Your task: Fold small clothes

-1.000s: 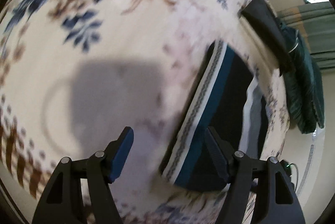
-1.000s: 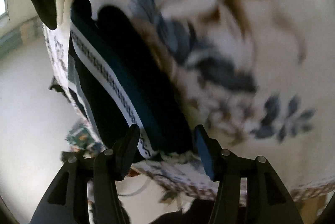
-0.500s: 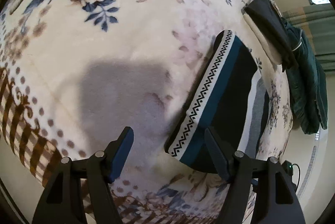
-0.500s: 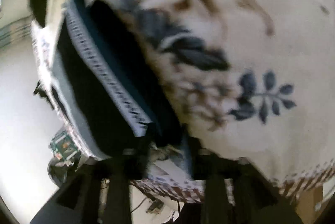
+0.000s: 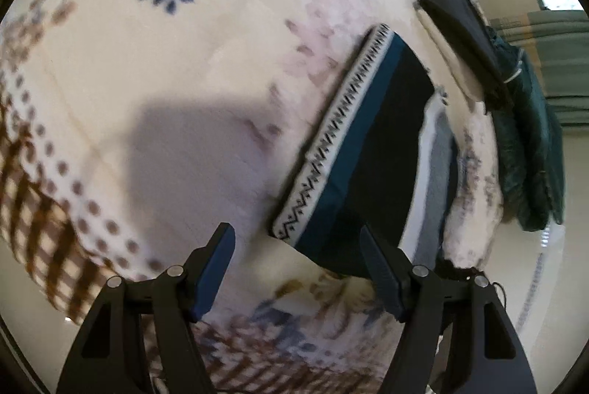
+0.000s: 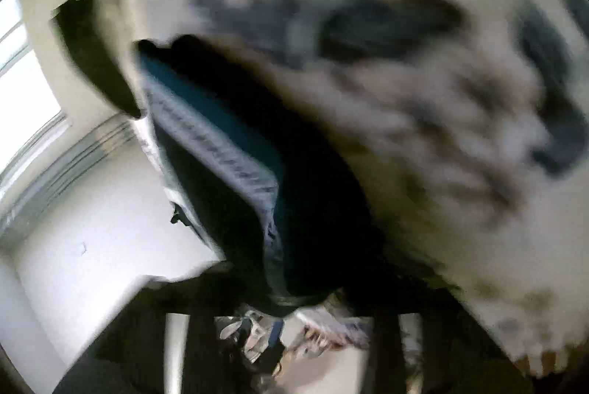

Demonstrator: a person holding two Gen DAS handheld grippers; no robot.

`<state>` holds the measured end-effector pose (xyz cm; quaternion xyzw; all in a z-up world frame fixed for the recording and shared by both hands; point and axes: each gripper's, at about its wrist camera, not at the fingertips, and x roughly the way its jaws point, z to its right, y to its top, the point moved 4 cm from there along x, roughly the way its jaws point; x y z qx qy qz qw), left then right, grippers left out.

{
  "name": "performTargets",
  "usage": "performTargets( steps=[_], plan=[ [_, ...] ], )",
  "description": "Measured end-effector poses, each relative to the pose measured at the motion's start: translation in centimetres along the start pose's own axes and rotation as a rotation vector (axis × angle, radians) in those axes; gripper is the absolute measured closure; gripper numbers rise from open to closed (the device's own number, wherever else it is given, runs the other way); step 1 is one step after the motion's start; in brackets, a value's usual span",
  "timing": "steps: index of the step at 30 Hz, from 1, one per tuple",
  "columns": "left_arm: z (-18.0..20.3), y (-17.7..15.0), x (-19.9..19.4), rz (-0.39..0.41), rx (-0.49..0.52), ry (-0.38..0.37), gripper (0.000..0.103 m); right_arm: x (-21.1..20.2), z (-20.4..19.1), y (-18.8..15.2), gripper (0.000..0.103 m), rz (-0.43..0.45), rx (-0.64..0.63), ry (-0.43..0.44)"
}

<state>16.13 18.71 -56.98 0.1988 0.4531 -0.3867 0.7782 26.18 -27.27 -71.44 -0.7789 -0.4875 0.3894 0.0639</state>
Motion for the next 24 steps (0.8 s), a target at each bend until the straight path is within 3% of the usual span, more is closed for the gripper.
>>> performTargets(
  steps=[2,4,6,9,11,12,13,14,15,18,21,24],
  plan=[
    [0.3,-0.7,0.8,-0.016,-0.015,-0.062,0.035,-1.8,-2.5,-0.2,0.081,0.083,-0.136,-0.032],
    [0.4,-1.5,2.2,-0.038,-0.034,-0.100,0.035,-2.4,-3.8,-0.7,0.081,0.101,-0.256,-0.102],
    [0.3,-1.9,3.4,-0.041,-0.054,-0.110,0.035,-1.3,-3.4,-0.9,0.074,0.051,-0.243,-0.140],
    [0.3,-1.9,5.1,-0.018,-0.115,-0.164,0.035,-0.5,-2.5,-0.8,0.052,0.008,-0.183,-0.202],
    [0.2,-1.5,5.4,0.016,-0.145,-0.203,0.035,-1.4,-2.2,-1.3,0.049,0.020,-0.171,-0.206],
    [0.1,-1.4,5.5,0.030,-0.162,-0.214,0.039,-1.9,-2.0,-1.3,0.047,0.018,-0.167,-0.199],
    [0.1,-1.4,5.4,0.052,-0.173,-0.246,0.064,-2.2,-1.7,-1.7,0.045,0.013,-0.158,-0.192],
    [0.0,-1.5,5.4,0.053,-0.175,-0.253,0.076,-2.5,-1.2,-1.6,0.045,0.012,-0.148,-0.194],
    [-0.1,-1.8,5.3,0.048,-0.184,-0.259,0.080,-2.5,-0.9,-2.0,0.045,0.011,-0.139,-0.191],
    [-0.9,-2.5,4.6,0.041,-0.203,-0.280,0.080,-3.0,-1.5,-1.9,0.045,0.041,-0.141,-0.266],
    [-1.7,-2.6,4.2,0.031,-0.228,-0.303,0.077,-5.0,-6.0,-3.0,0.045,0.112,-0.315,-0.349],
    [-2.5,-2.6,4.0,0.055,-0.279,-0.326,0.055,-3.3,-13.2,-4.1,0.045,0.058,-0.508,-0.395]
  ],
)
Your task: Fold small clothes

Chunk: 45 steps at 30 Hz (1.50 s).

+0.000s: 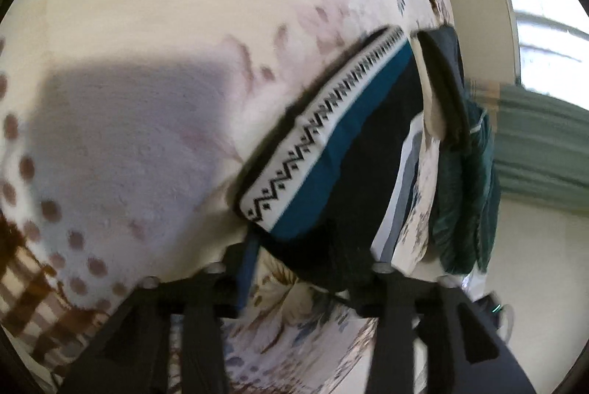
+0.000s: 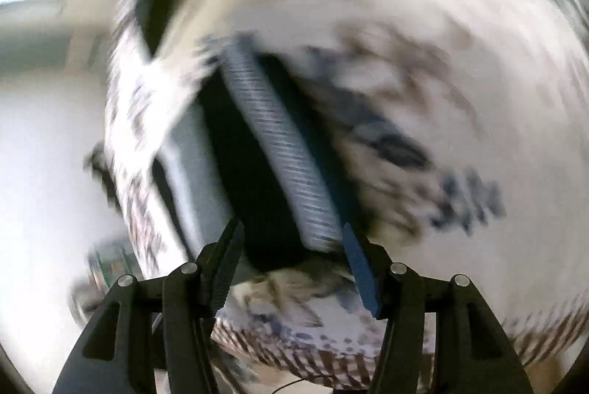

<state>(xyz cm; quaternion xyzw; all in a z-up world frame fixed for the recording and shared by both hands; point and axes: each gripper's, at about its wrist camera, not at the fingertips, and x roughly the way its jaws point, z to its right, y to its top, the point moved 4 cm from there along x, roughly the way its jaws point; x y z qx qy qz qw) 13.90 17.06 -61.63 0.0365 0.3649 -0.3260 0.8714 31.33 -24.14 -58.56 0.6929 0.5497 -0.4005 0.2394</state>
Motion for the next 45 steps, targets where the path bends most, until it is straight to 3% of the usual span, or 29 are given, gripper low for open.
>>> performTargets(
  steps=[4,7,11,13,17,18,19,20,25,29,32,33,35,36,38,40,42,45],
  plan=[
    [-1.3,0.1,-0.2,0.052,-0.113,-0.091,0.052,4.1,-11.4,3.7,0.045,-0.145,-0.331,-0.051],
    [-2.0,0.1,0.1,0.078,-0.159,-0.123,0.052,10.5,-20.3,5.4,0.045,-0.245,-0.596,-0.099],
    [-2.9,0.1,0.3,0.117,-0.195,-0.157,0.057,18.5,-27.0,5.9,0.045,-0.356,-0.776,-0.191],
    [-3.0,-0.1,0.2,0.125,-0.186,-0.164,0.085,22.2,-29.0,5.6,0.045,-0.403,-0.842,-0.264],
    [-3.3,-0.5,-0.2,0.141,-0.180,-0.193,0.094,27.1,-29.0,5.1,0.045,-0.520,-0.871,-0.328],
    [-3.2,-0.5,-0.3,0.142,-0.168,-0.192,0.095,27.6,-28.8,4.7,0.051,-0.548,-0.875,-0.342],
    [-3.1,-0.5,-0.4,0.146,-0.168,-0.195,0.095,28.2,-28.8,4.5,0.083,-0.551,-0.887,-0.352],
    [-3.2,-0.5,-0.6,0.149,-0.170,-0.209,0.095,29.1,-28.7,4.4,0.090,-0.557,-0.901,-0.348],
    [-4.0,-1.0,-1.1,0.138,-0.169,-0.216,0.098,29.8,-29.1,6.1,0.094,-0.485,-0.808,-0.362],
    [-4.6,-1.3,-2.3,0.088,-0.150,-0.162,0.097,29.9,-28.9,6.0,0.094,-0.482,-0.812,-0.371],
    [-3.6,-0.6,-4.2,0.047,-0.049,0.001,0.094,28.9,-29.1,5.5,0.087,-0.499,-0.824,-0.343],
    [-3.1,-0.2,-4.9,0.049,0.004,0.064,0.086,28.7,-29.2,5.1,0.077,-0.499,-0.806,-0.330],
    [-1.3,0.9,-6.2,0.072,0.143,0.168,0.058,26.0,-28.8,5.2,0.060,-0.479,-0.755,-0.261],
    [-0.2,1.8,-6.7,0.087,0.218,0.228,0.035,24.3,-28.3,5.4,0.048,-0.456,-0.719,-0.219],
    [1.4,3.2,-6.9,0.103,0.300,0.246,0.033,20.1,-26.0,5.8,0.041,-0.395,-0.610,-0.132],
    [3.1,4.9,-5.7,0.077,0.363,0.273,0.033,16.1,-22.8,5.9,0.017,-0.336,-0.496,-0.073],
    [4.4,5.9,-4.2,0.055,0.418,0.290,0.033,12.1,-17.8,5.2,0.016,-0.264,-0.369,-0.032],
    [6.4,6.5,-0.8,-0.015,0.559,0.401,0.033,8.1,-9.8,3.1,0.015,-0.165,-0.202,-0.031]
  ],
)
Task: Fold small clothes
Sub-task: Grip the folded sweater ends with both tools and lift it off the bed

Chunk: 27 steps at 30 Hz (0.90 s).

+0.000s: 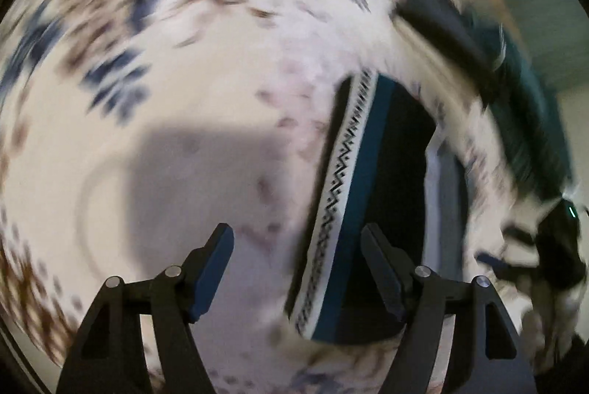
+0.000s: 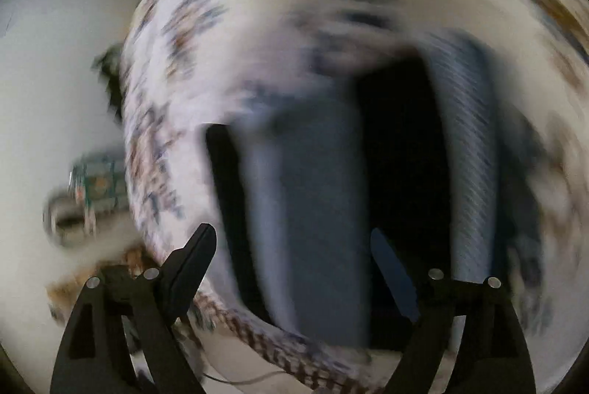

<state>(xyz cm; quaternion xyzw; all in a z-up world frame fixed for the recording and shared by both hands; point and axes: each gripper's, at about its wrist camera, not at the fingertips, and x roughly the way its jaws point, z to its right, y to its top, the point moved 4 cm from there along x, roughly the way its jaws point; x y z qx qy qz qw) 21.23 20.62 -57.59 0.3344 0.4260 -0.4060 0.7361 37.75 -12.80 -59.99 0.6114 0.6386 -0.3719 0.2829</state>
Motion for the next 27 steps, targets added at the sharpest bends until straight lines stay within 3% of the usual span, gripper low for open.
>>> performTargets(
  steps=[3,9,14,19,27],
  plan=[
    [3.0,0.6,2.0,-0.057,0.160,0.086,0.033,-0.6,7.1,-5.7,0.015,0.051,0.175,0.022],
    [5.3,0.1,3.9,-0.104,0.258,0.140,0.033,3.3,13.9,-12.5,0.011,0.110,0.423,0.213],
    [5.9,0.0,4.9,-0.132,0.264,0.156,0.033,6.3,14.9,-13.0,0.000,0.202,0.524,0.394],
    [5.9,0.6,5.1,-0.152,0.271,0.156,0.033,7.7,15.1,-12.3,0.000,0.257,0.581,0.452],
    [6.3,1.6,6.3,-0.163,0.294,0.122,0.033,8.6,14.3,-12.5,0.000,0.275,0.604,0.461]
  ],
)
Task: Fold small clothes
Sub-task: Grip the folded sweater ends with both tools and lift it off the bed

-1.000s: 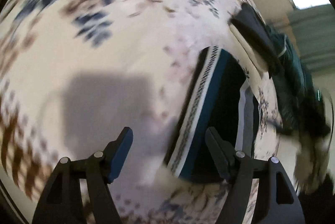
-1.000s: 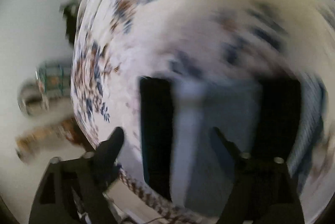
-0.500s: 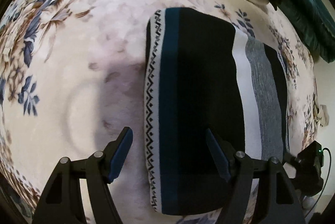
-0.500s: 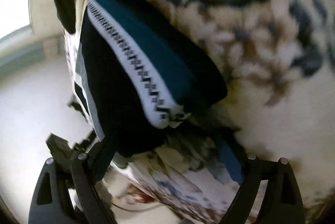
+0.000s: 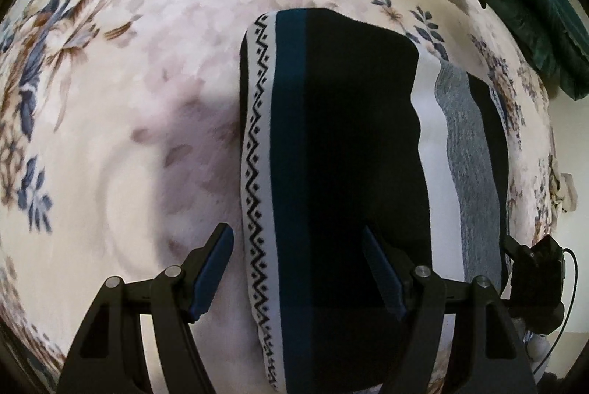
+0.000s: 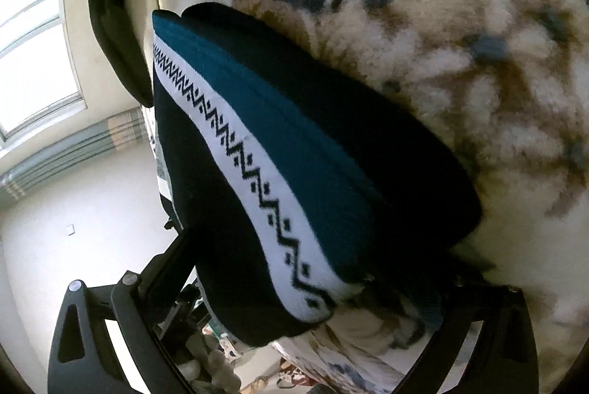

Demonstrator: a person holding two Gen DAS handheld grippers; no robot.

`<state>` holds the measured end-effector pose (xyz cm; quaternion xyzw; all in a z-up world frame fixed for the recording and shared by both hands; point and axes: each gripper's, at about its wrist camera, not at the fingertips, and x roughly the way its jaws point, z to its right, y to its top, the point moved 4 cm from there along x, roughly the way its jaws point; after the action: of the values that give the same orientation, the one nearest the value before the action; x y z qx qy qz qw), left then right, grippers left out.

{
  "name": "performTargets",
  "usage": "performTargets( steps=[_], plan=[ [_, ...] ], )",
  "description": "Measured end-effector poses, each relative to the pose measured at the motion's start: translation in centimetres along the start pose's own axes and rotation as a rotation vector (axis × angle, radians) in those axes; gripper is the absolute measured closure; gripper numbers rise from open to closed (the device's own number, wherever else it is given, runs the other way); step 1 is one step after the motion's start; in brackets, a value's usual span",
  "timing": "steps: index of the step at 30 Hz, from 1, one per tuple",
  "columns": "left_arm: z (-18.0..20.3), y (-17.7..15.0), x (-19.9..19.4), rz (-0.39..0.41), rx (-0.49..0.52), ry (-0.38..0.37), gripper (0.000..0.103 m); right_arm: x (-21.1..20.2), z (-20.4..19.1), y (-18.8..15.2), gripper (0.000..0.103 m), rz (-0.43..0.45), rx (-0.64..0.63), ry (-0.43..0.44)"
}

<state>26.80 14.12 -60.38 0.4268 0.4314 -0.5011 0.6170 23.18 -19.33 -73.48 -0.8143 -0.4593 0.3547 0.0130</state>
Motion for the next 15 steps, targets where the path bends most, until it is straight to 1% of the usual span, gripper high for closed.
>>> performTargets(
  steps=[2,5,7,9,12,15],
  plan=[
    [-0.2,0.4,0.4,-0.003,0.002,-0.027,0.033,0.7,-0.5,-0.1,0.000,0.011,-0.002,0.006],
    [-0.6,0.9,0.9,-0.011,-0.022,-0.098,0.030,0.7,-1.4,0.7,0.000,0.031,-0.003,0.011],
    [-1.2,1.4,1.6,-0.023,-0.074,-0.181,0.024,1.2,-2.1,0.9,0.000,0.045,0.003,0.016],
    [-1.9,1.8,2.2,-0.027,-0.132,-0.256,0.022,1.4,-2.6,1.0,0.000,0.055,0.015,0.042],
    [-1.8,2.5,2.7,-0.012,-0.182,-0.339,0.020,2.2,-3.7,1.3,0.000,0.067,0.031,0.083],
    [-1.7,3.0,3.1,-0.001,-0.210,-0.392,0.018,2.9,-4.7,1.5,0.000,0.073,0.024,0.107]
  ],
)
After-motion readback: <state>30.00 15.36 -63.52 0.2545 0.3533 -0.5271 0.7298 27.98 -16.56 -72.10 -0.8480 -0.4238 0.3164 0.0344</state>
